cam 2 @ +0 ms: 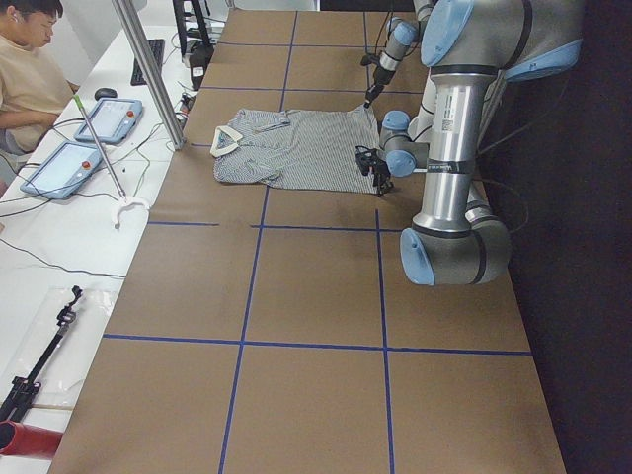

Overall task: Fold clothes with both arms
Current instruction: 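Move both grippers to the hem corners nearest the robot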

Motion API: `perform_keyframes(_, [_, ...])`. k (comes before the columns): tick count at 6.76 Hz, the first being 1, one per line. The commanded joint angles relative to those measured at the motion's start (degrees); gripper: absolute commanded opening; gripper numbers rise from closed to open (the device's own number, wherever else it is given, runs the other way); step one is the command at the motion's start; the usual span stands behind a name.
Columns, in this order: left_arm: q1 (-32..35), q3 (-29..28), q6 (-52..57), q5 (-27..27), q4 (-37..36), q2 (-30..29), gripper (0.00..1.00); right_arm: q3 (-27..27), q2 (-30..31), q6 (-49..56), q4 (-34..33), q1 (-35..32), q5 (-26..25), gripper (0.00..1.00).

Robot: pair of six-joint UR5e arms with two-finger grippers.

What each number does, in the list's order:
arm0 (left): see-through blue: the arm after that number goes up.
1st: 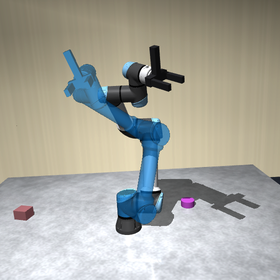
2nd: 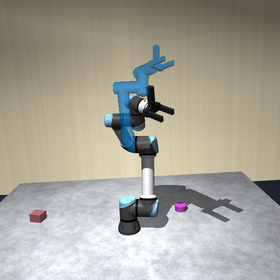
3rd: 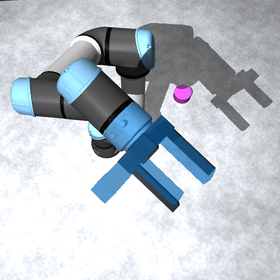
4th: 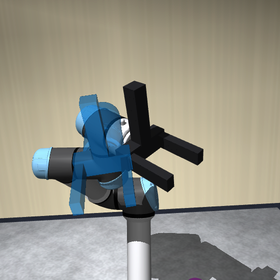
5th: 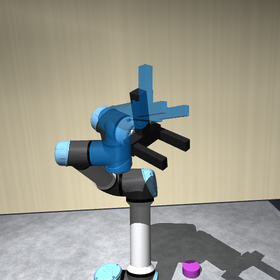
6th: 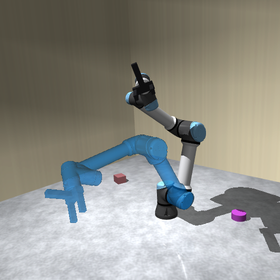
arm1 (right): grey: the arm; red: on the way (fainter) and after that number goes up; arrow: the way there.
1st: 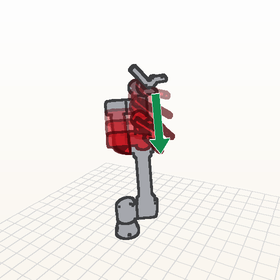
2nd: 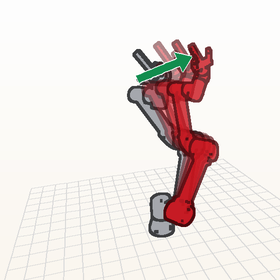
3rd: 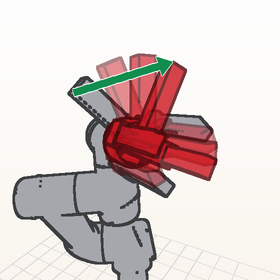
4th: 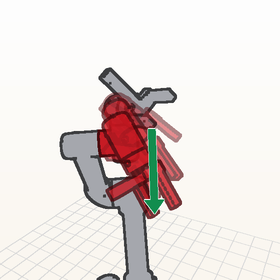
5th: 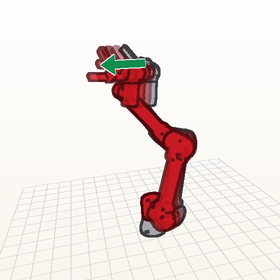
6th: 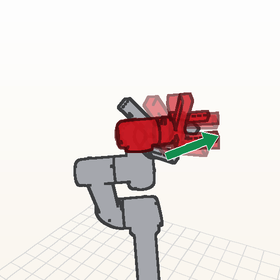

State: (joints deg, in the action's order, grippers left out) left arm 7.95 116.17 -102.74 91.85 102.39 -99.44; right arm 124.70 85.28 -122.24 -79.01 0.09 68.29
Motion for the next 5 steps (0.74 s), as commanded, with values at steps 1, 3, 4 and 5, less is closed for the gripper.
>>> perform_keyframes(1, [0.7, 0.5, 0.0, 0.0, -0.1, 0.0, 0.00, -0.1, 0.0, 0.2, 0.0, -0.2, 0.0, 0.00])
perform_keyframes(3, [0.9, 5.9, -0.7, 0.1, -1.0, 0.1, 0.00, 0.2, 0.0, 0.2, 0.0, -0.5, 0.0, 0.00])
perform_keyframes(4, [0.1, 9.5, -4.0, 0.0, -5.4, -0.4, 0.00, 1.9, 0.8, 0.2, 0.0, -0.7, 0.0, 0.00])
perform_keyframes(5, [-2.0, 12.3, -9.1, -0.1, -7.6, -0.5, 0.00, 6.4, 5.6, 0.2, 0.0, 0.3, 0.3, 0.00])
